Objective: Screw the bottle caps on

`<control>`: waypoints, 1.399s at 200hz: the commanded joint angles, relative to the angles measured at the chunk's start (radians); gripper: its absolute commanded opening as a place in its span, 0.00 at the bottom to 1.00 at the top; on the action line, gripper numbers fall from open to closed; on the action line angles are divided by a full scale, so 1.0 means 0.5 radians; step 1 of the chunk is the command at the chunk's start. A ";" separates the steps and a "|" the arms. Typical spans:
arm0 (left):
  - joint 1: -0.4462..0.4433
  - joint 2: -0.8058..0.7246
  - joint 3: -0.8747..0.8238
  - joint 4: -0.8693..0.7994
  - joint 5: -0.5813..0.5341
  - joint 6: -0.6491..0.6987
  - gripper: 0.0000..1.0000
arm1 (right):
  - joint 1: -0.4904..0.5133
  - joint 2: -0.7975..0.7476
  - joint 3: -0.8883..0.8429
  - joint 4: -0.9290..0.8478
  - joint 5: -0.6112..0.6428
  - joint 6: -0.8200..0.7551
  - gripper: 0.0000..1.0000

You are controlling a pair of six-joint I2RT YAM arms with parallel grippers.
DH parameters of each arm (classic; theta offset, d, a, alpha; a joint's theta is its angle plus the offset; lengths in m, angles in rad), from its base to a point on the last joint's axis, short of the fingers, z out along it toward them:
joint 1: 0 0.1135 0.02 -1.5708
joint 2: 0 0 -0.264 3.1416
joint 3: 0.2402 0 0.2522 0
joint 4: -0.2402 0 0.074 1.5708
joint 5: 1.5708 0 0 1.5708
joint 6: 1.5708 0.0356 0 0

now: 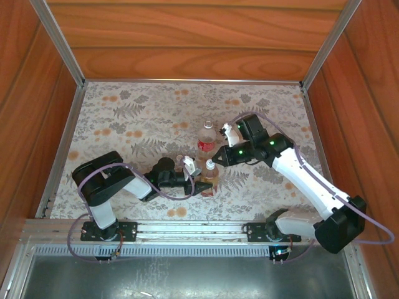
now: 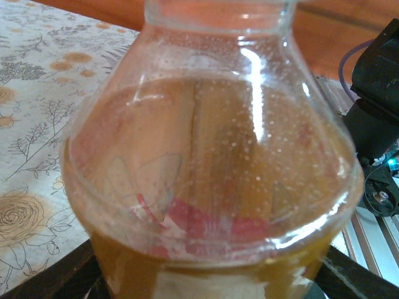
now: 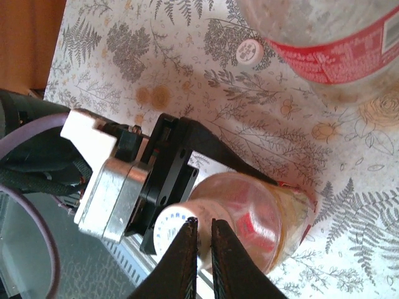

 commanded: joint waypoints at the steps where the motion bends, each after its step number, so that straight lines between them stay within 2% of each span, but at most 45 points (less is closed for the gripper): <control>1: 0.018 0.075 0.011 -0.071 -0.086 -0.037 0.65 | 0.006 -0.075 -0.057 -0.200 -0.186 0.037 0.15; 41: 0.017 0.098 0.034 -0.073 -0.051 -0.012 0.65 | 0.001 -0.103 0.028 -0.174 -0.022 0.060 0.16; 77: 0.018 0.094 0.015 -0.073 -0.035 0.004 0.65 | -0.044 -0.003 0.119 -0.050 0.047 0.062 0.32; 97: 0.018 0.092 0.012 -0.073 -0.033 0.001 0.65 | -0.049 0.087 0.158 -0.024 0.015 0.030 0.33; 138: 0.017 0.094 0.015 -0.072 -0.023 0.010 0.65 | -0.051 0.184 0.141 -0.003 -0.075 0.007 0.26; 182: 0.017 0.104 0.014 -0.071 -0.030 0.016 0.65 | -0.050 0.097 0.046 -0.040 -0.098 0.030 0.15; 242: 0.017 0.103 0.004 -0.071 -0.042 0.018 0.65 | -0.051 -0.081 -0.034 -0.153 -0.140 0.072 0.13; 255: 0.017 0.103 0.006 -0.071 -0.044 0.022 0.65 | -0.051 -0.109 -0.017 -0.161 -0.108 0.080 0.15; 280: 0.016 0.107 0.002 -0.071 -0.043 0.043 0.65 | -0.051 -0.154 0.031 -0.147 0.031 0.008 0.29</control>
